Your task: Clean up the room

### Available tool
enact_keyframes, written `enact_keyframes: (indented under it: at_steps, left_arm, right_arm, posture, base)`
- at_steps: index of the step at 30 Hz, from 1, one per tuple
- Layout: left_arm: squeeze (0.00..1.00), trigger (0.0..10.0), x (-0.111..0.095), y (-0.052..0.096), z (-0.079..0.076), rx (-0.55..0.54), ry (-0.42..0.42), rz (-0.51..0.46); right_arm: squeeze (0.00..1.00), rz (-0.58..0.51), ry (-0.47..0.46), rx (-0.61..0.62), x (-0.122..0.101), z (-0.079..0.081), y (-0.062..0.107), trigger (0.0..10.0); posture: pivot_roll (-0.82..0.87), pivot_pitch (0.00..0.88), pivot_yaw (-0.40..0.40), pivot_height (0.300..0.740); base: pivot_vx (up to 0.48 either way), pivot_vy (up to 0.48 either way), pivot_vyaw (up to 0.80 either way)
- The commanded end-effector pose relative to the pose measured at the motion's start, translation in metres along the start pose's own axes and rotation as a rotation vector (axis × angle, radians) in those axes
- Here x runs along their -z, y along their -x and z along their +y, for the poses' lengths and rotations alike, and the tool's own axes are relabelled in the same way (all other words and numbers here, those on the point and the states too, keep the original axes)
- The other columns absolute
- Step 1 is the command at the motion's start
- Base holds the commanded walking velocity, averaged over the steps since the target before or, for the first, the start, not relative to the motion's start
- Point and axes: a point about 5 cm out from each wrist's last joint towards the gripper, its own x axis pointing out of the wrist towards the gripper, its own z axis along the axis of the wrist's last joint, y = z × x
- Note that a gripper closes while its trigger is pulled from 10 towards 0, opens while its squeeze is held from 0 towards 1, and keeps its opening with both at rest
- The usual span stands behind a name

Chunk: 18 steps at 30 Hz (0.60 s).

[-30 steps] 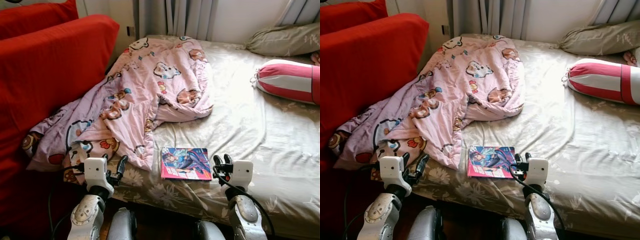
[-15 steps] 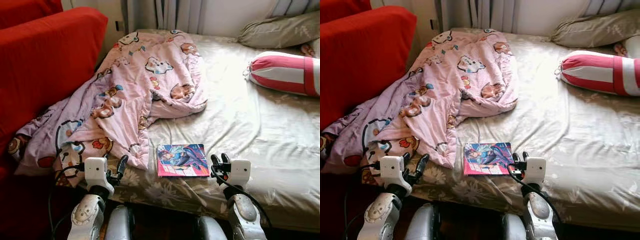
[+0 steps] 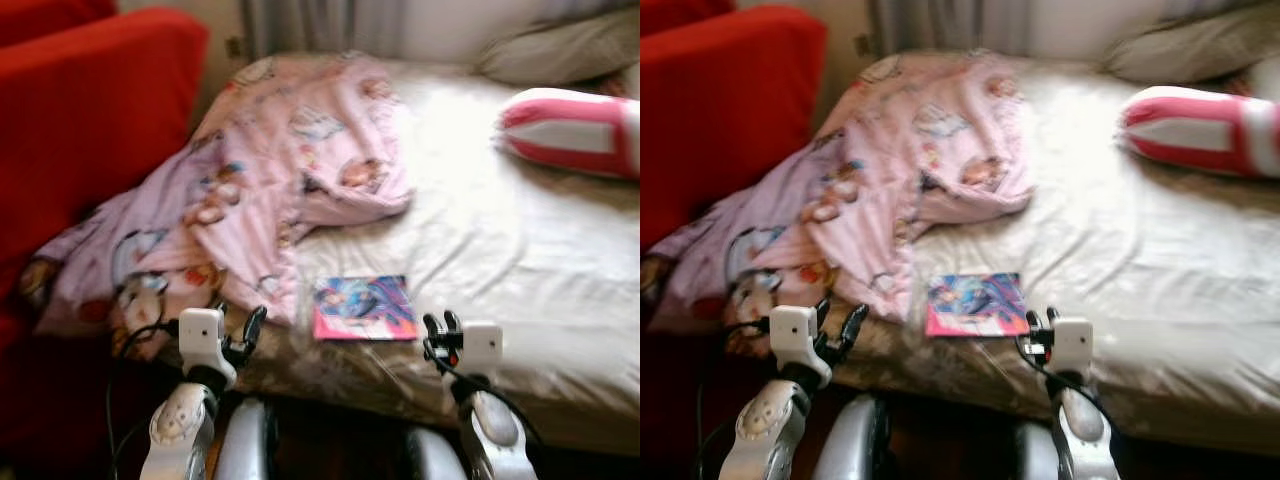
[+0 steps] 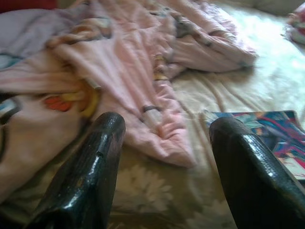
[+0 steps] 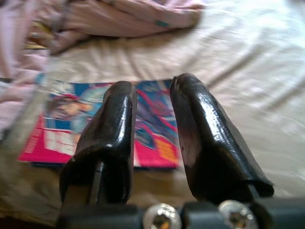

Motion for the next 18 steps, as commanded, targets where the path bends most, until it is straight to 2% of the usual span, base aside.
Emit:
enact_keyframes:
  at_steps: [1,18]
  left_arm:
    - [0.0,10.0,-0.0006,0.0,0.002,-0.005,0.007,0.0]
    - [0.0,10.0,-0.0015,-0.0001,-0.0001,0.014,0.002,0.0]
  right_arm:
    - [0.0,0.001,-0.004,-0.009,0.0009,0.003,0.0002,10.0]
    - [0.0,0.019,-0.028,-0.027,0.0046,0.0049,0.0012,10.0]
  posture:
    - [0.02,0.1,-0.024,0.599]
    - [0.02,0.107,-0.018,0.599]
  base:
    - [0.0,0.0,0.8]
    - [0.015,0.0,0.03]
